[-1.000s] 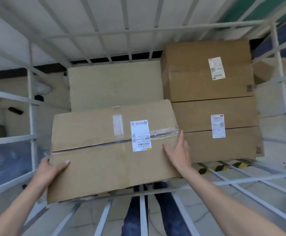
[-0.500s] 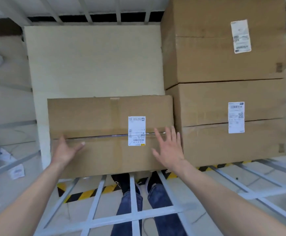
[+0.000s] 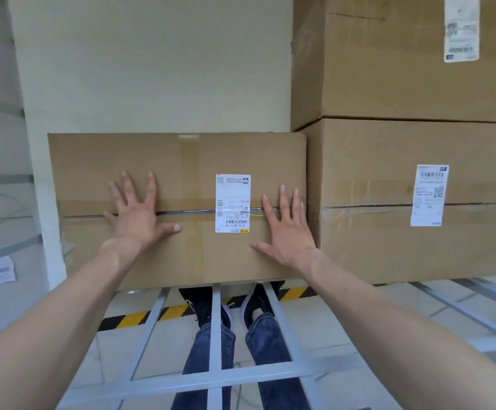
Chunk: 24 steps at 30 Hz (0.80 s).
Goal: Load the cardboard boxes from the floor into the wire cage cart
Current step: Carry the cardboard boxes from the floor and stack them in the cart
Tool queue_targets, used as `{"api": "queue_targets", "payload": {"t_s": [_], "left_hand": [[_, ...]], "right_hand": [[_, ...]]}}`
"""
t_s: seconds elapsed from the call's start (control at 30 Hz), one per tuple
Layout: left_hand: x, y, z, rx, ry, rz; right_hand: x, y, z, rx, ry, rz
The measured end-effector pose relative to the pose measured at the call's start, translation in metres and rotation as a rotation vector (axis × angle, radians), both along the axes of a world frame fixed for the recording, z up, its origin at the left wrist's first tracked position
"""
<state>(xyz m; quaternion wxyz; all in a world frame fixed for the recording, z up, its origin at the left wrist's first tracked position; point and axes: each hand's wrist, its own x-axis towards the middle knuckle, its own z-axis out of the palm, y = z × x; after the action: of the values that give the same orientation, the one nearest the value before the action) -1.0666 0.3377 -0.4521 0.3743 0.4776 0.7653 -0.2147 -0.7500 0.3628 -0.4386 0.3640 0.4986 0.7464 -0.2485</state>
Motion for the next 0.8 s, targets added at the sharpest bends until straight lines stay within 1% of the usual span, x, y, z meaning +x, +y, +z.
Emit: {"api": "queue_targets", "payload": {"t_s": [0.17,0.3,0.5,0.57,0.63,0.73,0.8], "left_hand": [[0.013,-0.039,0.008,-0.049,-0.028,0.024],[0.023,-0.063,0.018,-0.093,-0.006,-0.022],[0.023,-0.047,0.043,-0.138,-0.13,0.121],[0.03,-0.045,0.064,-0.157,-0.151,0.128],[0.042,-0.045,0.095,-0.164,-0.185,0.173],[0.066,-0.049,0.153,-0.183,-0.278,0.244],[0.08,-0.052,0.198,-0.188,-0.329,0.255]], "right_hand": [[0.009,-0.034,0.004,-0.048,-0.005,0.018],[0.012,-0.044,0.01,-0.08,-0.011,0.031],[0.01,-0.022,0.036,-0.209,0.018,-0.002],[0.011,-0.015,0.058,-0.229,0.044,-0.036],[0.016,-0.012,0.089,-0.208,0.061,-0.077],[0.028,-0.012,0.147,-0.211,0.06,-0.17],[0.038,-0.011,0.191,-0.217,0.063,-0.209]]}}
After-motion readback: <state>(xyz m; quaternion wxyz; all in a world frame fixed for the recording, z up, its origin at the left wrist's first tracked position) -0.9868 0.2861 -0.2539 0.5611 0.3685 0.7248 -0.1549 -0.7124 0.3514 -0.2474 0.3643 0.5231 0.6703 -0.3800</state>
